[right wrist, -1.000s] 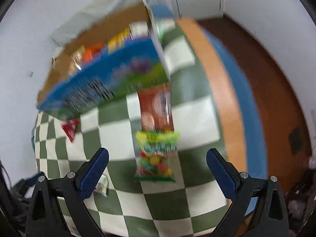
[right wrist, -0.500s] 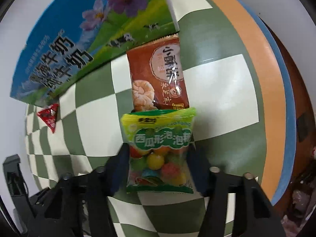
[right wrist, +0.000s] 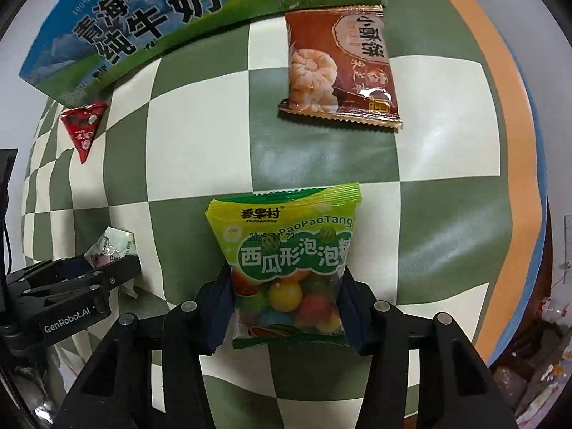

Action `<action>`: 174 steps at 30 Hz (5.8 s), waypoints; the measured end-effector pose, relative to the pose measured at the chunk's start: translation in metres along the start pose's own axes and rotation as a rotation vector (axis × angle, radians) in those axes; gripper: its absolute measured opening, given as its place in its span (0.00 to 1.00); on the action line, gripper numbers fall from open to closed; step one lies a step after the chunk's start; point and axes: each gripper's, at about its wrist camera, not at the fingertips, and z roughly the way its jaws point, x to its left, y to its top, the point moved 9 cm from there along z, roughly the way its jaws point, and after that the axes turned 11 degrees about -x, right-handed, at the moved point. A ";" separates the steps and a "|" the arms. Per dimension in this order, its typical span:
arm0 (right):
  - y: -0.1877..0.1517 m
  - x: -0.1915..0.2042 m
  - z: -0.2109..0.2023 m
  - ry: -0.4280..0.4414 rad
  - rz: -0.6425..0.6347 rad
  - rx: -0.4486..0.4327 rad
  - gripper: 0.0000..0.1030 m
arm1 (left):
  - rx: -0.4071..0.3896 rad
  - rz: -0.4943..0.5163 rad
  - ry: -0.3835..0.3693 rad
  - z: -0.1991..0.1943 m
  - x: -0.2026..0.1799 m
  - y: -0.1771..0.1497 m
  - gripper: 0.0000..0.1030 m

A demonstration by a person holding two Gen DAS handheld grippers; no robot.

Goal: Organize snacks
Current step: 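Grasp the small white candy with the left tool while the right grasps the watermelon gum bag, then carry both snacks into the box and open both tools, then lift both tools out of the box toward the last snacks, then grasp the red triangle candy with the left tool while the right grasps the brown cookie packet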

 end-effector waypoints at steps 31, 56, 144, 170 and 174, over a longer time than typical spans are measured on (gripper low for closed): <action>0.130 0.017 -0.126 0.204 0.055 -0.226 0.51 | -0.048 0.021 -0.254 -0.110 -0.028 0.108 0.50; 0.049 -0.028 -0.100 0.176 0.167 -0.155 0.51 | -0.127 0.156 -0.210 -0.100 -0.088 0.077 0.37; 0.212 0.047 -0.235 0.030 -0.146 -0.490 0.94 | -0.610 0.036 0.003 -0.268 -0.008 0.206 0.88; 0.134 -0.052 -0.009 -0.010 0.148 -0.101 0.78 | -0.208 -0.074 0.178 -0.075 0.079 0.146 0.88; 0.133 -0.049 -0.003 -0.038 0.130 -0.134 0.69 | -0.174 -0.071 0.177 -0.042 0.081 0.155 0.88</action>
